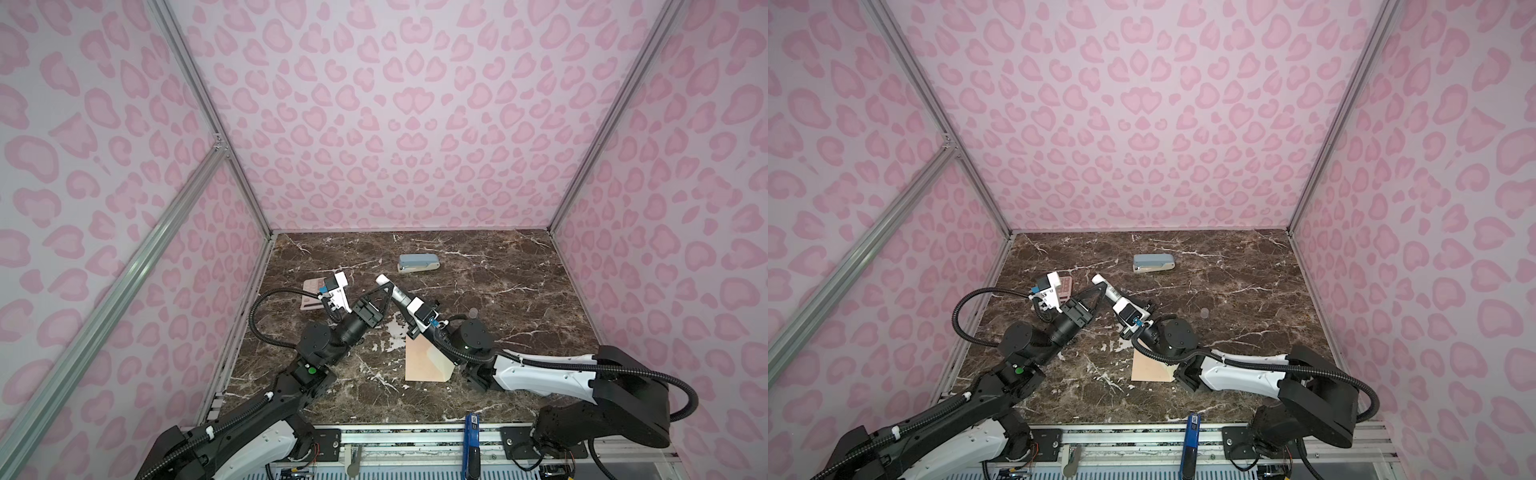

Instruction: Place the letter into the envelope and seal it

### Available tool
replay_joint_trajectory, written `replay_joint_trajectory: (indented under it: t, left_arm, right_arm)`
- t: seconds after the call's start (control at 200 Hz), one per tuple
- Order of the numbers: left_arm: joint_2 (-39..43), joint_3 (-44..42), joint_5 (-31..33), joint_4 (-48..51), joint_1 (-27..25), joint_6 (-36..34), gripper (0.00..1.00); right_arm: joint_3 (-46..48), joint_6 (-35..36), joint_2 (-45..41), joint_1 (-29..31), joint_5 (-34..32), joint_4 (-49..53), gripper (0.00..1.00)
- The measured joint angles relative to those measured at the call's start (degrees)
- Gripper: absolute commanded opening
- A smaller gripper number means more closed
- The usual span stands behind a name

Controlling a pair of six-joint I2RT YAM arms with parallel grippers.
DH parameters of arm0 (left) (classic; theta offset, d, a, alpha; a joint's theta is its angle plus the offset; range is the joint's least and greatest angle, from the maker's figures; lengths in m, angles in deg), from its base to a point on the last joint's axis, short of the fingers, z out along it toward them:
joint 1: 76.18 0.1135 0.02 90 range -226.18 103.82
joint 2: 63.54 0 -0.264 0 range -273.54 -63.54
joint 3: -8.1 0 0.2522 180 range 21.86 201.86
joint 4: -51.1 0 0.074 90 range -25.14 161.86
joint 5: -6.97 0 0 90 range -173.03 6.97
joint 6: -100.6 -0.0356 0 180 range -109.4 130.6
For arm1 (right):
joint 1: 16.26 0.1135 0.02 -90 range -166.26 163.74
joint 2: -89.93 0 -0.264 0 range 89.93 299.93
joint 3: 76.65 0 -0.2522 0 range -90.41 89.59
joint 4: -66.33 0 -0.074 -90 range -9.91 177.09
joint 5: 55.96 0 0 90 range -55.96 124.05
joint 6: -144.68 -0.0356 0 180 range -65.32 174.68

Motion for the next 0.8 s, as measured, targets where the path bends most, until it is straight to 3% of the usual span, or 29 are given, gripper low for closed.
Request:
replay_joint_trajectory:
  t: [0.195,0.4,0.6,0.7,0.8]
  left_arm:
    - [-1.16,0.15,-0.50,0.13,0.04,0.04,0.47]
    - [-2.34,0.96,-1.16,0.37,0.04,0.22,0.31]
    - [-2.93,0.96,-2.05,0.28,0.04,1.62,0.25]
    - [-2.84,0.83,-2.84,0.31,0.22,2.25,0.21]
    - [-2.84,0.44,-4.28,1.11,0.37,2.75,0.19]
  right_arm:
    - [1.31,-0.04,-1.97,0.20,1.60,2.32,0.11]
    - [1.90,0.13,-3.65,0.44,2.40,3.65,0.11]
    - [2.34,0.90,-5.44,0.46,2.23,6.38,0.15]
    - [2.99,0.94,-6.75,0.52,2.29,7.67,0.23]
    - [4.39,0.94,-8.00,0.50,2.36,8.52,0.42]
